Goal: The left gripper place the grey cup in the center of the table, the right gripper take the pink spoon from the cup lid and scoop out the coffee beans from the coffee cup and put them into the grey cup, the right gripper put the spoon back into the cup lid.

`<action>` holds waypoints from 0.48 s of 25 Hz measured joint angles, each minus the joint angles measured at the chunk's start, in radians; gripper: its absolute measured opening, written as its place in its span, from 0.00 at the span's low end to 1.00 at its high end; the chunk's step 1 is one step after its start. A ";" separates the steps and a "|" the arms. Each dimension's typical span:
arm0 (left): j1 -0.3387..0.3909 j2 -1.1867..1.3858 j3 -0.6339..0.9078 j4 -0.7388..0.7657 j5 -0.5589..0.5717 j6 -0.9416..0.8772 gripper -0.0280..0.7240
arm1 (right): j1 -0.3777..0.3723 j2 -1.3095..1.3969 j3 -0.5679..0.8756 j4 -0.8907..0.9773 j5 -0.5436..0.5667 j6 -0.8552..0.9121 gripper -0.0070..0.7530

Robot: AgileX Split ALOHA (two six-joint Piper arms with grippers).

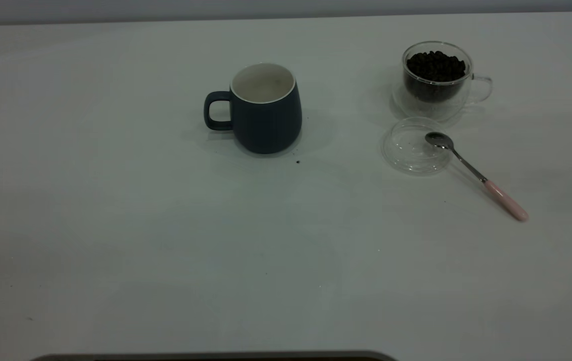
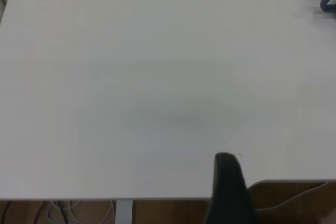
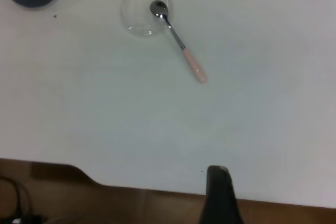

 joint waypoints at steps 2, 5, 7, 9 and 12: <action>0.000 0.000 0.000 0.000 0.000 0.000 0.79 | 0.057 -0.069 0.027 -0.031 0.009 0.013 0.79; 0.000 0.000 0.000 0.000 0.000 0.000 0.79 | 0.144 -0.138 0.049 -0.096 0.032 0.056 0.79; 0.000 0.000 0.000 0.000 0.000 0.000 0.79 | 0.182 -0.176 0.053 -0.126 0.036 0.083 0.79; 0.000 0.000 0.000 0.000 0.000 0.000 0.79 | 0.198 -0.213 0.066 -0.129 0.023 0.089 0.79; 0.000 0.000 0.000 0.000 0.000 0.001 0.79 | 0.202 -0.269 0.101 -0.128 -0.022 0.095 0.79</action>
